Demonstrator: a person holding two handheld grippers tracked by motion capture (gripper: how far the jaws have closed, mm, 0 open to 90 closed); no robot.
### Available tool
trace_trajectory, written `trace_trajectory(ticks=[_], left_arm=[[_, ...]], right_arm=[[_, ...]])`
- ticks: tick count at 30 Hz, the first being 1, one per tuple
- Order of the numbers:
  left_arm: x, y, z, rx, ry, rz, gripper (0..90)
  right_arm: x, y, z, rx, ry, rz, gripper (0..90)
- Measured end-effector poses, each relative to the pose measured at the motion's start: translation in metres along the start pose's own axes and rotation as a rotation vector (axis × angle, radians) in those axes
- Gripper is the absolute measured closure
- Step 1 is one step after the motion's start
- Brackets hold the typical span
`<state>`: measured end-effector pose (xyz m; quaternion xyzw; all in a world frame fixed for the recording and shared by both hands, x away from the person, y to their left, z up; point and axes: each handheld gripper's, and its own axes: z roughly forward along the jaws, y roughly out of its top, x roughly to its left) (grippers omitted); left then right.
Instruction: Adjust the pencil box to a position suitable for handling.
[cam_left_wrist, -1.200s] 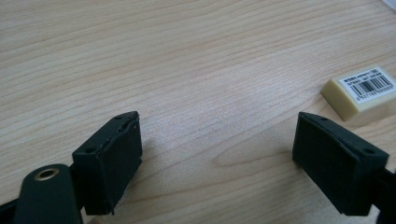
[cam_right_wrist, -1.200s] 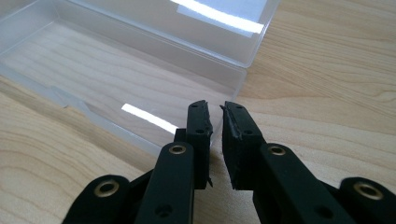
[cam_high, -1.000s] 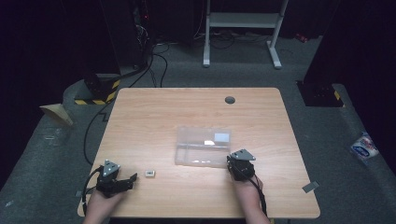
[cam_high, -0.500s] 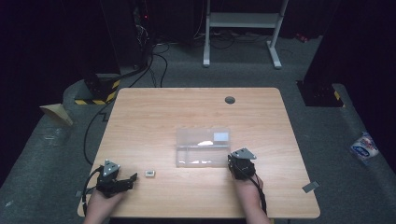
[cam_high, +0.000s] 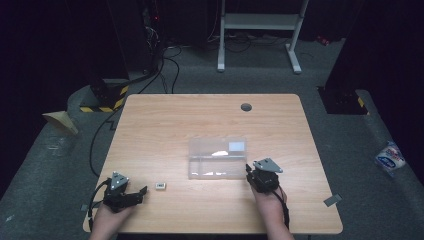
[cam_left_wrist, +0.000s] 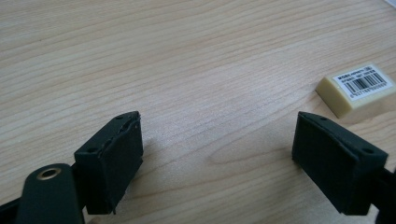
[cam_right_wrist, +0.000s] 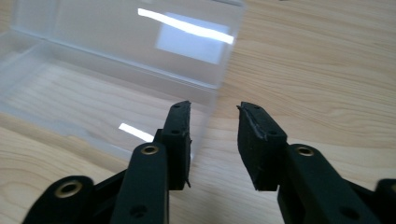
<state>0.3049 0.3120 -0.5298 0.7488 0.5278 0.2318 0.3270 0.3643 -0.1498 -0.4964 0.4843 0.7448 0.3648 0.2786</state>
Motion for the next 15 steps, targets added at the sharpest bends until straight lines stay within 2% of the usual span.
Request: trace_trajectory(ticks=[1, 2, 3, 4, 5, 6, 7, 10, 11, 15], left_arm=[[0.001, 0.0, 0.0, -0.003, -0.006, 0.002, 16.4], [0.001, 0.0, 0.0, -0.003, -0.006, 0.002, 16.5], [0.002, -0.001, 0.0, -0.003, -0.013, 0.01, 16.6], [0.002, -0.001, -0.001, -0.002, -0.013, 0.012, 16.6], [0.002, -0.001, -0.001, -0.002, -0.013, 0.012, 16.5], [0.002, -0.001, -0.001, 0.0, -0.013, 0.01, 16.4], [0.002, -0.001, -0.001, 0.001, -0.01, 0.013, 16.3], [0.003, -0.001, -0.001, 0.002, 0.0, 0.013, 14.7], [0.004, 0.0, -0.001, 0.009, 0.02, -0.009, 14.2], [0.004, 0.001, -0.001, 0.013, 0.026, -0.014, 14.6]], right_arm=[[-0.013, -0.004, -0.002, 0.003, -0.02, 0.012, 59.2], [-0.013, -0.004, -0.002, 0.003, -0.02, 0.012, 59.2], [-0.026, -0.01, -0.005, 0.01, -0.049, 0.037, 56.6], [-0.033, -0.013, -0.007, 0.015, -0.068, 0.044, 56.4], [-0.033, -0.013, -0.007, 0.015, -0.068, 0.044, 56.4], [-0.045, -0.021, -0.01, 0.028, -0.09, 0.06, 53.4], [-0.051, -0.025, -0.012, 0.027, -0.1, 0.058, 52.5], [-0.063, -0.035, -0.017, 0.052, -0.118, 0.057, 50.0], [-0.066, -0.039, -0.018, 0.06, -0.122, 0.06, 49.0], [-0.074, -0.049, -0.02, 0.104, -0.113, 0.076, 43.5]])
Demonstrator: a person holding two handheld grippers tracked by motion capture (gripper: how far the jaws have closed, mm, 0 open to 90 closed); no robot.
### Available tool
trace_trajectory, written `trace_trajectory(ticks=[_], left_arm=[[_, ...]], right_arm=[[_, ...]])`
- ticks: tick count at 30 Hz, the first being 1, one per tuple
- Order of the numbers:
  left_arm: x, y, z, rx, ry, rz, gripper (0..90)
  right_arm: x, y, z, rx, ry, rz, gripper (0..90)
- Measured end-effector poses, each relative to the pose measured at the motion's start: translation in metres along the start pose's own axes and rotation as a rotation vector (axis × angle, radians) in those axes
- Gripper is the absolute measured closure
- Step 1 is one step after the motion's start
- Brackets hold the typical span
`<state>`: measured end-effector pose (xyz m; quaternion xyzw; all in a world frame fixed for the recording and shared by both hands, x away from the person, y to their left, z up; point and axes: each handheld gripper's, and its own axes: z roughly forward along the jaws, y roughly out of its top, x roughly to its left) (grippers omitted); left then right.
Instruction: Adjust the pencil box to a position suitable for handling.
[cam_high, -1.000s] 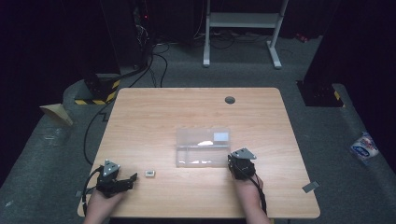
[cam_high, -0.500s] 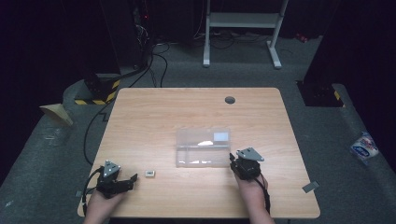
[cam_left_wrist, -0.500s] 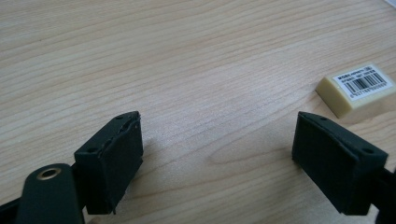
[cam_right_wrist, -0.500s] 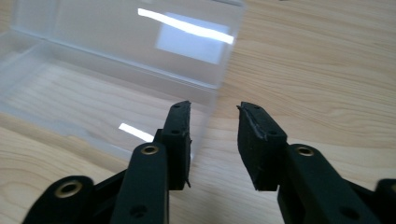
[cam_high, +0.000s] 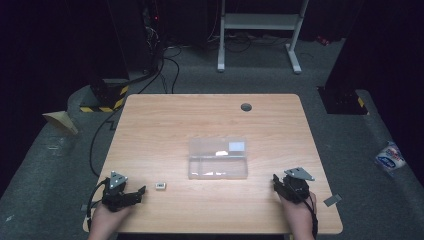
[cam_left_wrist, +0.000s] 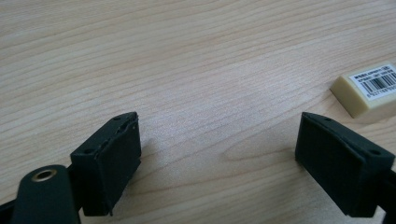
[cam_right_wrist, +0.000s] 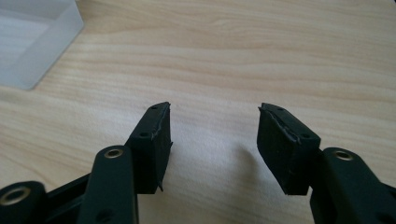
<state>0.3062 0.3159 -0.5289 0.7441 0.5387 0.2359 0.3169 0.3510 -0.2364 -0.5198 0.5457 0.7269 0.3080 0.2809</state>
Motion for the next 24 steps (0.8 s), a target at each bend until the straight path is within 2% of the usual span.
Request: trace_trajectory(ticks=[2, 4, 7, 8, 9, 11, 12, 13, 17, 18, 19, 20, 24], left_arm=[[0.0, 0.0, 0.0, 0.002, -0.004, -0.008, 14.6], [0.004, 0.002, -0.001, 0.024, -0.019, 0.012, 13.8], [0.007, 0.002, -0.001, 0.033, -0.029, 0.016, 11.9], [0.008, 0.003, -0.001, 0.04, -0.034, 0.022, 10.1], [0.008, 0.003, -0.001, 0.04, -0.034, 0.022, 10.0], [0.008, 0.006, -0.001, 0.057, -0.033, -0.002, 10.3], [0.01, 0.011, -0.001, 0.082, -0.032, -0.027, 11.9], [0.01, 0.011, -0.001, 0.082, -0.032, -0.027, 11.9], [0.01, 0.02, -0.002, 0.052, -0.024, -0.038, 12.9], [0.005, 0.027, -0.003, 0.005, -0.016, -0.018, 14.5], [0.005, 0.027, -0.003, 0.005, -0.016, -0.018, 14.5], [0.0, 0.032, -0.002, -0.03, -0.042, -0.01, 14.5], [-0.009, 0.033, -0.001, -0.078, -0.072, 0.015, 14.5]], right_arm=[[-0.002, -0.002, 0.0, 0.001, 0.008, -0.006, 41.2], [-0.007, -0.004, -0.001, 0.005, 0.026, 0.011, 36.4], [-0.011, -0.004, 0.001, 0.021, 0.046, 0.006, 33.2], [-0.014, -0.003, 0.003, 0.042, 0.084, 0.019, 30.1], [-0.014, -0.003, 0.003, 0.042, 0.084, 0.019, 30.1], [-0.013, -0.003, 0.003, 0.042, 0.091, 0.018, 29.4], [-0.014, -0.004, 0.002, 0.039, 0.094, 0.017, 29.4], [-0.014, -0.004, 0.002, 0.039, 0.094, 0.017, 29.4], [-0.012, -0.004, 0.002, 0.039, 0.081, 0.007, 30.1], [-0.012, -0.004, 0.002, 0.038, 0.073, 0.014, 31.1], [-0.012, -0.004, 0.002, 0.038, 0.073, 0.014, 31.1], [-0.012, -0.004, 0.003, 0.037, 0.068, 0.017, 31.2], [-0.012, -0.004, 0.002, 0.038, 0.067, 0.017, 31.0]])
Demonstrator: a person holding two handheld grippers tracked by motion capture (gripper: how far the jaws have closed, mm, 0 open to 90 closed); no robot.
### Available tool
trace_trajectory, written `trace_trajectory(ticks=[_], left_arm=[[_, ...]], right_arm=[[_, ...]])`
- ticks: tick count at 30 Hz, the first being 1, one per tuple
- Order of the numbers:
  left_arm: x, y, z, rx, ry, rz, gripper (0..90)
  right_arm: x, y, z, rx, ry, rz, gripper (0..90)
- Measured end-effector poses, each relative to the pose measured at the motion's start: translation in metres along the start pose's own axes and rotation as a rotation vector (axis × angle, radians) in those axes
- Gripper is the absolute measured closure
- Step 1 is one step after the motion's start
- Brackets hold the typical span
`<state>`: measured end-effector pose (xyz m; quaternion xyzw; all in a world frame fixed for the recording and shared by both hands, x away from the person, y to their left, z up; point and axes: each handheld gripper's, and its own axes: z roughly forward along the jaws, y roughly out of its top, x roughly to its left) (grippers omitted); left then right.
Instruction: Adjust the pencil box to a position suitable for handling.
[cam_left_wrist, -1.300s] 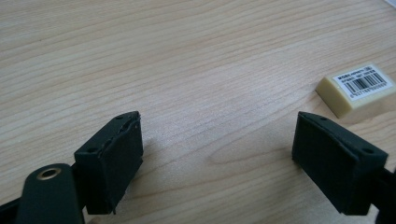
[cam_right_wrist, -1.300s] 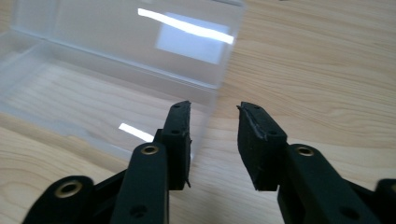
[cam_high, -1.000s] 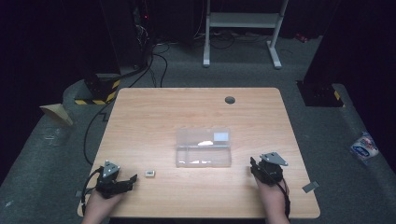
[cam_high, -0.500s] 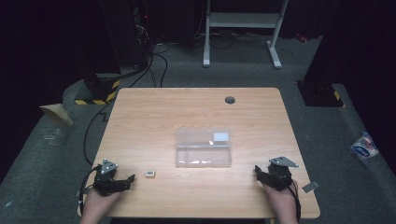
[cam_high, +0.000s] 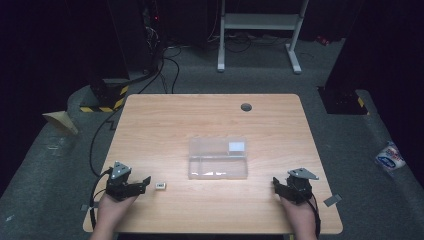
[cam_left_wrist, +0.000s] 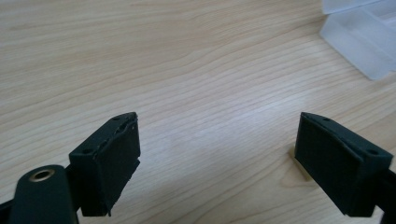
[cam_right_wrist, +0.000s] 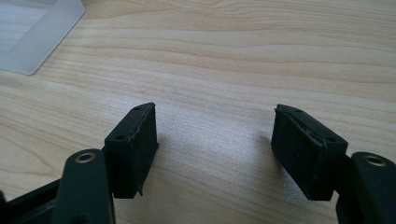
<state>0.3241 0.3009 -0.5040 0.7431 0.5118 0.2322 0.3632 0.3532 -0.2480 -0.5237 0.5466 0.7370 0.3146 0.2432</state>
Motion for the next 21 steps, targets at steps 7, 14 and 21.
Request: trace_trajectory(ticks=[7, 14, 21], left_arm=[[-0.001, -0.004, -0.005, -0.025, -0.059, 0.015, 15.2], [-0.023, -0.001, -0.003, -0.052, -0.142, 0.117, 17.8], [-0.023, -0.004, 0.0, -0.048, -0.163, 0.1, 23.8]], right_arm=[[0.001, 0.0, 0.0, 0.002, 0.005, -0.009, 29.9], [0.001, 0.0, 0.0, -0.003, 0.001, -0.012, 32.4], [0.001, 0.0, 0.0, -0.004, 0.001, -0.01, 33.8]])
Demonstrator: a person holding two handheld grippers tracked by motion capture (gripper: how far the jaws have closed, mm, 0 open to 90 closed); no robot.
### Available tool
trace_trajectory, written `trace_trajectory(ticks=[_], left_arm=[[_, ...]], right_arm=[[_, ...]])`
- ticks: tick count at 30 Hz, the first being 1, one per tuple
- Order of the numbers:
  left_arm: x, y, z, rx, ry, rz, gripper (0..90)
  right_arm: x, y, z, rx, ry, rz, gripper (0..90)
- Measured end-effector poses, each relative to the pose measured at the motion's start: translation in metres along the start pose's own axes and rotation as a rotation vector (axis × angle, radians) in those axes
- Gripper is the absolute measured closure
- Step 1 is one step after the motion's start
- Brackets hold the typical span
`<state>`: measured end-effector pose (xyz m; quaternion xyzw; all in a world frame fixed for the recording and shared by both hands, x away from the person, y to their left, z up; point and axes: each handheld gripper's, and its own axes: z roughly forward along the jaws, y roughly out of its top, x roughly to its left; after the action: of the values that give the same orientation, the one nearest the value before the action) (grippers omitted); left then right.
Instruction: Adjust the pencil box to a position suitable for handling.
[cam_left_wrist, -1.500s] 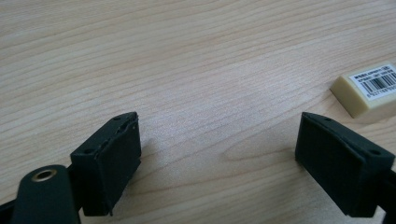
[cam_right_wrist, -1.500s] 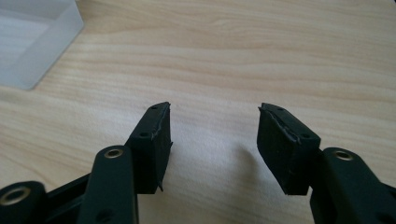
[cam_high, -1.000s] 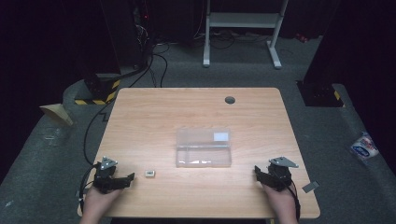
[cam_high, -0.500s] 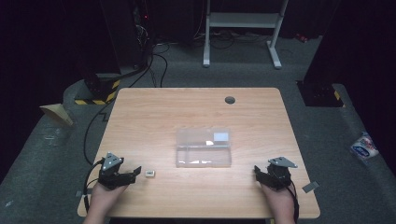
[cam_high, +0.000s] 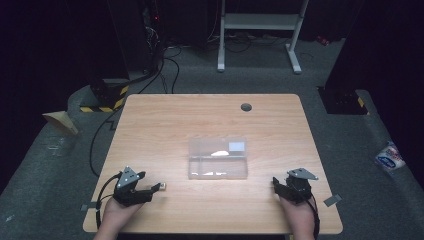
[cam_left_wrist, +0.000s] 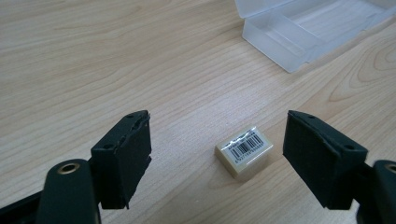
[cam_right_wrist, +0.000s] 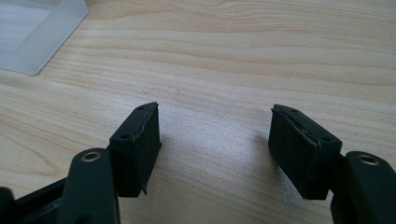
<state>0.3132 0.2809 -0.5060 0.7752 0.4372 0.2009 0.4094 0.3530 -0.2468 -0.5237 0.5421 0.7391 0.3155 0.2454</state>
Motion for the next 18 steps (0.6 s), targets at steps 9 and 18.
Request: trace_trajectory(ticks=[9, 18], left_arm=[[-0.015, -0.006, 0.013, 0.061, -0.044, 0.048, 30.5], [-0.021, -0.005, 0.023, 0.087, -0.041, 0.051, 39.5]], right_arm=[[0.001, 0.0, 0.0, -0.003, 0.002, -0.007, 35.9], [0.0, 0.0, 0.0, -0.005, 0.006, -0.011, 36.8]])
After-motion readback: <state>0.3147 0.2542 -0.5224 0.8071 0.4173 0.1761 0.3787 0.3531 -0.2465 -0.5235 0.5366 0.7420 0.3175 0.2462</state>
